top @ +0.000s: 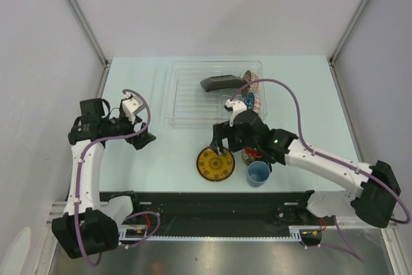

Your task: Load the mixed dishes into the dish rack

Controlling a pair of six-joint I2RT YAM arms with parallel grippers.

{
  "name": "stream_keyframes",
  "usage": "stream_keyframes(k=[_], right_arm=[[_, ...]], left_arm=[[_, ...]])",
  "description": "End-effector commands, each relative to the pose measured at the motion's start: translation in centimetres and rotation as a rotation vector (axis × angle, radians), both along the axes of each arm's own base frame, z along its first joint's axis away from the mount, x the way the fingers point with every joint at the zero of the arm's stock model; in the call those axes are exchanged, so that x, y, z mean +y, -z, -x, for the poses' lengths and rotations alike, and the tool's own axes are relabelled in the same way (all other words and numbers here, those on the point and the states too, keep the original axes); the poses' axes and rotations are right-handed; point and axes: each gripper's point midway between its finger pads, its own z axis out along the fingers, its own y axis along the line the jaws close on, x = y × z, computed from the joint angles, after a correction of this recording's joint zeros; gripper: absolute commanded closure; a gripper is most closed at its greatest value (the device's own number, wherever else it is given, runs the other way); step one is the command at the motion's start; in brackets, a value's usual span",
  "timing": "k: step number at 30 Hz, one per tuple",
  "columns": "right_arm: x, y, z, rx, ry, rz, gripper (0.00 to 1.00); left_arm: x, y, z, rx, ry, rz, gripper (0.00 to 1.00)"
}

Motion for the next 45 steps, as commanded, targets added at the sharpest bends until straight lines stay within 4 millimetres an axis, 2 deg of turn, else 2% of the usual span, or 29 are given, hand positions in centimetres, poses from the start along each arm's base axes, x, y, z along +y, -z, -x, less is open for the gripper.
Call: stream_keyframes(k=[1,2,5,7,11,12,18,20,23,29,39,45], right_arm=[[2.6,0.7,0.2,0.073,0.059,-0.101,0.05],[3.0,2.1,0.2,0.091,0.061,-0.069,0.05],[2.7,4.7,0.1,0.09,0.096,0.022,0.03],[2.4,5.8,-0.1,0.08,0.131,0.071,0.01],[2.5,8.3,0.7,0.085,0.181,0.15,0.0],[2.0,8.9,0.3,0.083,0.213,0.179,0.0],[0.7,9.7,-0.4,0.117,0.326,0.246,0.0],[-0.5,10.2,-0.8,0.116,0.392,0.304,0.0],[-1.1,10.5,-0.9,0.147,0.473,0.323,0.0],[-0.9,12.7,0.1,0.23,0.503,0.362,0.0],[-0.4,14.6,0.5,0.309,0.498,0.397,0.0],[0.6,15.4,0.8,0.356,0.458,0.375,0.0]], left_arm=[[-0.8,0.7,-0.4,0.016,0.018,-0.023,0.0],[-1.3,0.8,-0.3,0.021,0.034,-0.02,0.0],[-2.0,0.9,-0.1,0.019,0.052,-0.021,0.0],[-2.2,1.1,-0.2,0.016,0.053,-0.022,0.0],[-2.7,1.4,-0.1,0.022,0.072,-0.022,0.0],[-2.8,1.4,0.0,0.024,0.075,-0.02,0.0],[-3.2,1.3,0.0,0.015,0.09,-0.024,0.0],[-3.2,1.2,0.0,0.009,0.092,-0.027,0.0],[-3.1,1.3,0.1,-0.003,0.089,-0.038,0.0],[-3.1,1.1,0.1,-0.002,0.089,-0.038,0.0],[-2.7,0.5,0.1,-0.033,0.079,-0.064,0.0],[-2.6,0.6,0.2,-0.042,0.08,-0.074,0.0]])
